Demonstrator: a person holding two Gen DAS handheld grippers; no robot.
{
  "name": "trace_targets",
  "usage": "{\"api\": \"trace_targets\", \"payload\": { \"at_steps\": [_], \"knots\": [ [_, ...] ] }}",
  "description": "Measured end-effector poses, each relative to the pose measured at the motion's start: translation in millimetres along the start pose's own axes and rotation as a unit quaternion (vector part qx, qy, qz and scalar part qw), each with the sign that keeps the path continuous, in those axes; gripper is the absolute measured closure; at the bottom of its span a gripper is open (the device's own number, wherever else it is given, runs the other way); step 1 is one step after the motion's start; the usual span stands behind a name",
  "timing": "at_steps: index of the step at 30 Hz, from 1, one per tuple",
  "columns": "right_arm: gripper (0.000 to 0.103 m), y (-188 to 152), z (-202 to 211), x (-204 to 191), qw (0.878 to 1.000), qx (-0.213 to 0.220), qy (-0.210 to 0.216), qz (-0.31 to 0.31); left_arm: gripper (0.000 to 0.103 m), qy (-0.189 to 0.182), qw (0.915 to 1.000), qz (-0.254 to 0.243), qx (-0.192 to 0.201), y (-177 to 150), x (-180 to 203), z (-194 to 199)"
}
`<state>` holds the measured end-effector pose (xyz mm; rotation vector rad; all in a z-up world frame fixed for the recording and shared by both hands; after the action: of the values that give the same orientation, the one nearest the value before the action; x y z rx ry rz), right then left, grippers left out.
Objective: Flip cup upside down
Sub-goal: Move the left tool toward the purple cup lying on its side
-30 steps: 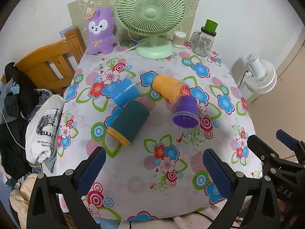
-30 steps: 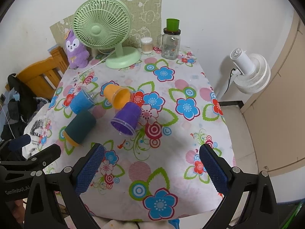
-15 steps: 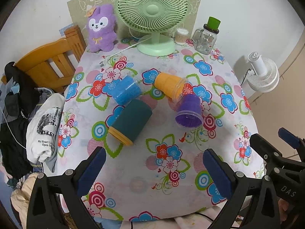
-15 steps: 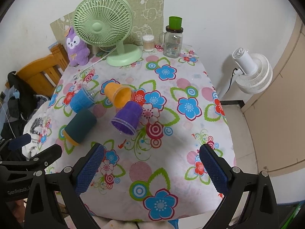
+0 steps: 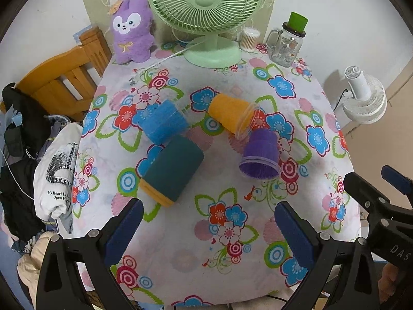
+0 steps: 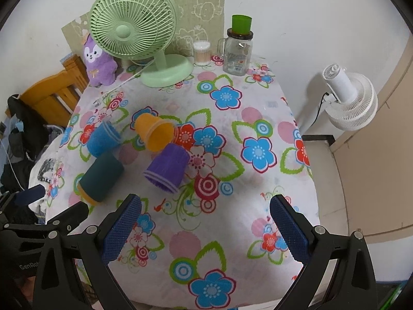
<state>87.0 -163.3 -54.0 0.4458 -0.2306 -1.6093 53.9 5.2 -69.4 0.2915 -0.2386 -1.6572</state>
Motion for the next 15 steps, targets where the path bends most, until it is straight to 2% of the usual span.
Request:
{"api": "trace_targets", "payload": {
  "at_steps": [15],
  "knots": [
    [0.002, 36, -30, 7, 1.000, -0.004, 0.002, 0.012, 0.001, -0.005, 0.9998, -0.020, -0.006, 38, 19, -32]
  ]
}}
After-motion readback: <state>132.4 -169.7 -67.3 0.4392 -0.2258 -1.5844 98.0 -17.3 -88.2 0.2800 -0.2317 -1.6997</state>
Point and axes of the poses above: each gripper's, at about its wrist camera, not at the fingertips, and z roughly against the way its jaws point, x to its right, y to its top, the point moved 5 cm from there along -z, roughly the way its jaws point, and after that the axes turned 15 degrees about -z, right-handed, at the moved point
